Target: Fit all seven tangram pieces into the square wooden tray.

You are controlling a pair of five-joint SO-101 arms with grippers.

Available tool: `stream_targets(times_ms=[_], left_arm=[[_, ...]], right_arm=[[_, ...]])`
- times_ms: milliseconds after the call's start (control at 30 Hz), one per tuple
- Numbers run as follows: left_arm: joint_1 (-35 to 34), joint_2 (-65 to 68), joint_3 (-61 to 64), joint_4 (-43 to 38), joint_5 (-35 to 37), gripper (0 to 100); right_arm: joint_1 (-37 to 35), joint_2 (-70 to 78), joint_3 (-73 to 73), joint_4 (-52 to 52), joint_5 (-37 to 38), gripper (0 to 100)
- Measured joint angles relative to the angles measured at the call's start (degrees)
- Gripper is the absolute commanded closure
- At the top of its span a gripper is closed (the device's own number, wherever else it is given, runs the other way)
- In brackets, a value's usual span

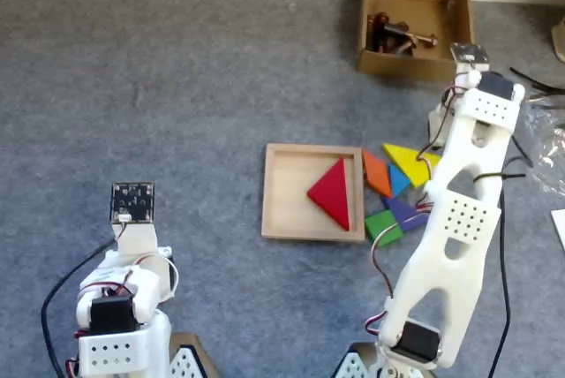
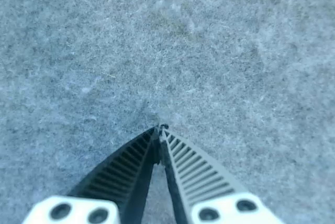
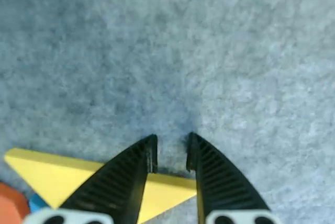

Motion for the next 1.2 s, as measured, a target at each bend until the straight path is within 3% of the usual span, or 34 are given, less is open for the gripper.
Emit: stream_targets(times_ms=[200,900,1200], left_arm=[[0.0,0.0,0.0,0.0,0.0,100],[0.0,0.0,0.0,0.0,0.0,100],[0.0,0.0,0.0,0.0,0.0,100]], right_arm=[[0.44,0.7,-4.22,7.38,0.0,89.7],[2.02,0.35,1.05,7.56,0.0,89.7],[2.2,-9.76,17.76,7.56,0.0,89.7]])
